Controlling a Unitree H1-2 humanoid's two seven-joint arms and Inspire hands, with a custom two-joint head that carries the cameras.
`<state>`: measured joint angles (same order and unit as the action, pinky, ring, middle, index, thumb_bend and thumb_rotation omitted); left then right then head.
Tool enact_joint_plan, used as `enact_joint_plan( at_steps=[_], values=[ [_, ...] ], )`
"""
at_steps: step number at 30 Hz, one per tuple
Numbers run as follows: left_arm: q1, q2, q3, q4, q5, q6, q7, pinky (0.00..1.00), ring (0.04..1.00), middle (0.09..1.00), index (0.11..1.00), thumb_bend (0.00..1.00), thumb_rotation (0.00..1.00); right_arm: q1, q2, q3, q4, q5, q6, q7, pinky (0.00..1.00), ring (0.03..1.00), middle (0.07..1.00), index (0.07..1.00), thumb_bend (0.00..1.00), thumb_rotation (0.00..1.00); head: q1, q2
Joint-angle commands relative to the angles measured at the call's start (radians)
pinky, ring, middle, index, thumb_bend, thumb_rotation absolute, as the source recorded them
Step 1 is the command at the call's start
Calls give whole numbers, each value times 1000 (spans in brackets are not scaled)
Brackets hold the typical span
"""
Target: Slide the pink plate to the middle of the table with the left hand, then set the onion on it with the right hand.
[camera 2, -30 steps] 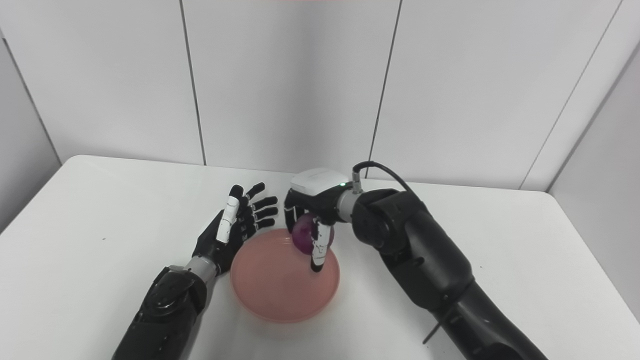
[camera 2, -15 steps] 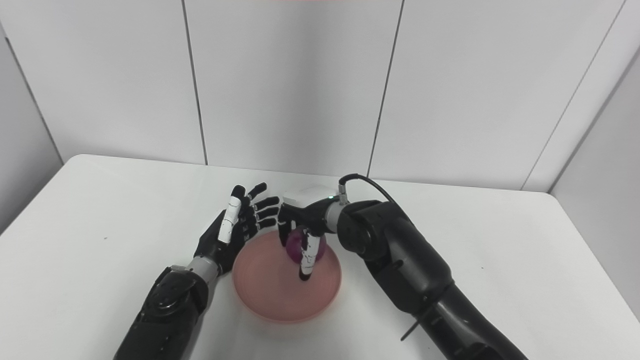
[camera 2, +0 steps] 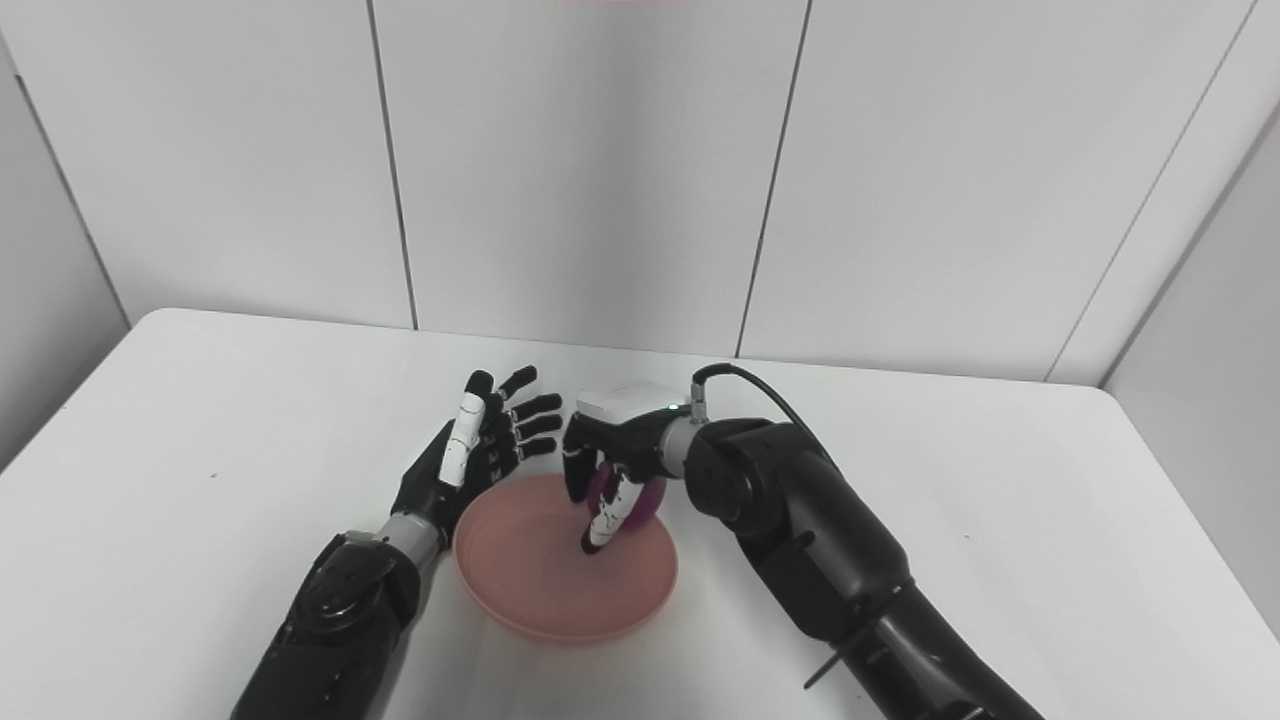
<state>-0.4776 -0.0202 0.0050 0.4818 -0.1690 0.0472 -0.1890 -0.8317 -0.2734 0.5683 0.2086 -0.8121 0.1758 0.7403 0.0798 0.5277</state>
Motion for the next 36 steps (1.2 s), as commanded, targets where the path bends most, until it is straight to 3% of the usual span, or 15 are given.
enact_joint_plan(
  at_steps=[1, 9, 16, 18, 21, 24, 25, 27, 31, 36],
  values=[
    [22, -12, -6, 37, 6, 33, 8, 815, 823, 826, 908, 844, 979, -39, -7, -10, -22, 5, -21, -19, 437, 549, 624, 494, 525, 143, 0, -1],
    [14, -12, -6, 49, 7, 30, 7, 813, 822, 829, 911, 842, 981, -54, -10, 2, -47, 5, -23, 11, 374, 461, 546, 494, 525, 145, -6, -7],
    [5, -15, -8, 69, 8, 16, 5, 816, 818, 828, 907, 834, 983, -70, -14, 7, -77, -1, -21, 32, 461, 599, 645, 495, 525, 147, -7, -11],
    [2, -14, -10, 75, 10, 9, 3, 816, 814, 826, 905, 837, 990, -76, -15, 6, -89, 2, -23, 37, 440, 559, 612, 495, 525, 148, -6, -11],
    [-1, -13, -12, 81, 11, -1, 1, 814, 817, 826, 899, 825, 998, -82, -14, 3, -111, 7, -18, 49, 449, 563, 686, 495, 524, 151, -6, -13],
    [-8, -9, -17, 94, 14, -13, -6, 811, 819, 824, 895, 819, 1000, -87, -12, 5, -133, 7, -15, 63, 465, 579, 700, 496, 524, 153, -7, -17],
    [-11, -7, -19, 98, 15, -16, -8, 812, 824, 827, 898, 818, 1000, -88, -12, 5, -140, 6, -11, 68, 491, 602, 716, 581, 776, 224, -7, -17],
    [-15, -4, -22, 107, 15, -23, -12, 813, 828, 828, 898, 817, 1000, -90, -9, 5, -152, 5, 1, 84, 507, 618, 727, 625, 907, 263, -8, -19],
    [-17, -5, -21, 108, 7, -17, -11, 821, 824, 820, 907, 824, 1000, -95, -4, 0, -184, 7, 19, 121, 589, 715, 780, 677, 996, 376, -8, -18],
    [-20, -6, -20, 116, 4, -26, -12, 824, 819, 808, 899, 818, 1000, -101, -2, -11, -215, 8, 36, 157, 594, 724, 775, 702, 1000, 469, -8, -17]
  ],
)
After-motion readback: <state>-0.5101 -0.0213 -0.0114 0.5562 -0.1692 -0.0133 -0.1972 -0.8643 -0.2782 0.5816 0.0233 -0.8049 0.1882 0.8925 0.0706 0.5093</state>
